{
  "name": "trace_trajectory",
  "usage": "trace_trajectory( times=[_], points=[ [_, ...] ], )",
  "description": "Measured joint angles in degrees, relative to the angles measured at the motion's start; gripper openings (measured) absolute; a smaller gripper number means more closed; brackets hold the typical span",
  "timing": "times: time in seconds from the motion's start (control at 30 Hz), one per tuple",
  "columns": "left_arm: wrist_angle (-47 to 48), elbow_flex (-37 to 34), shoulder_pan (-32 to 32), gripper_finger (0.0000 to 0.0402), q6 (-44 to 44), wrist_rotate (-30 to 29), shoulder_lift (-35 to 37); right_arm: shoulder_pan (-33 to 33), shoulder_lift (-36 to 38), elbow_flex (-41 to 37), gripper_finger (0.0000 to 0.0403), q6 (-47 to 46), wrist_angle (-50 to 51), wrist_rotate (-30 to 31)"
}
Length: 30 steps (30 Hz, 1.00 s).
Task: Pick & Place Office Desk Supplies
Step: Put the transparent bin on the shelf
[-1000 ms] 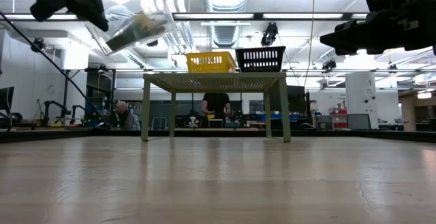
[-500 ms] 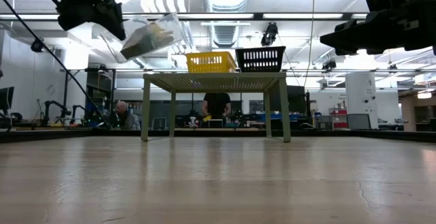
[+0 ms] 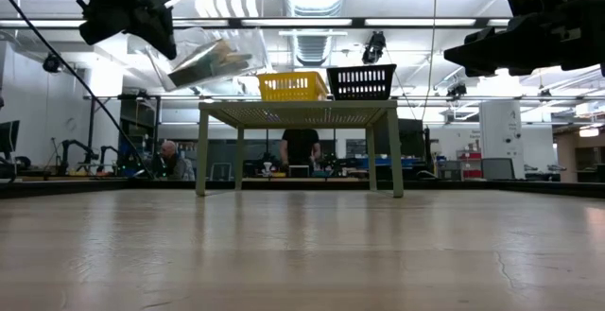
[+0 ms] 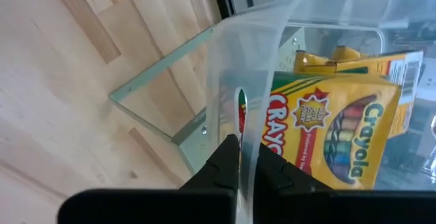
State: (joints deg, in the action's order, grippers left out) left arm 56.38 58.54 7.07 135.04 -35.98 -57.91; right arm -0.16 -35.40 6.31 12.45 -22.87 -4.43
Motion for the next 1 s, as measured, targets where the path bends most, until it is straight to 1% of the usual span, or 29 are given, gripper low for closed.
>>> trace_trajectory(
  times=[0.73, 0.9, 1.0],
  points=[
    [-1.1, 0.0, 0.0, 0.0016, 0.0, 0.0, 0.1, 0.0, 0.0, 0.0, 0.0121, 0.0, 0.0, 0.0],
    [-0.7, 0.0, 0.0, 0.0016, -1.9, 0.2, 0.1, 0.0, 0.0, 0.0, 0.0121, 0.0, 0.0, 0.0],
    [-0.7, 0.0, 0.1, 0.0016, 0.9, 0.5, 0.0, 0.0, 0.0, 0.0, 0.0121, 0.0, 0.0, 0.0]
  ],
)
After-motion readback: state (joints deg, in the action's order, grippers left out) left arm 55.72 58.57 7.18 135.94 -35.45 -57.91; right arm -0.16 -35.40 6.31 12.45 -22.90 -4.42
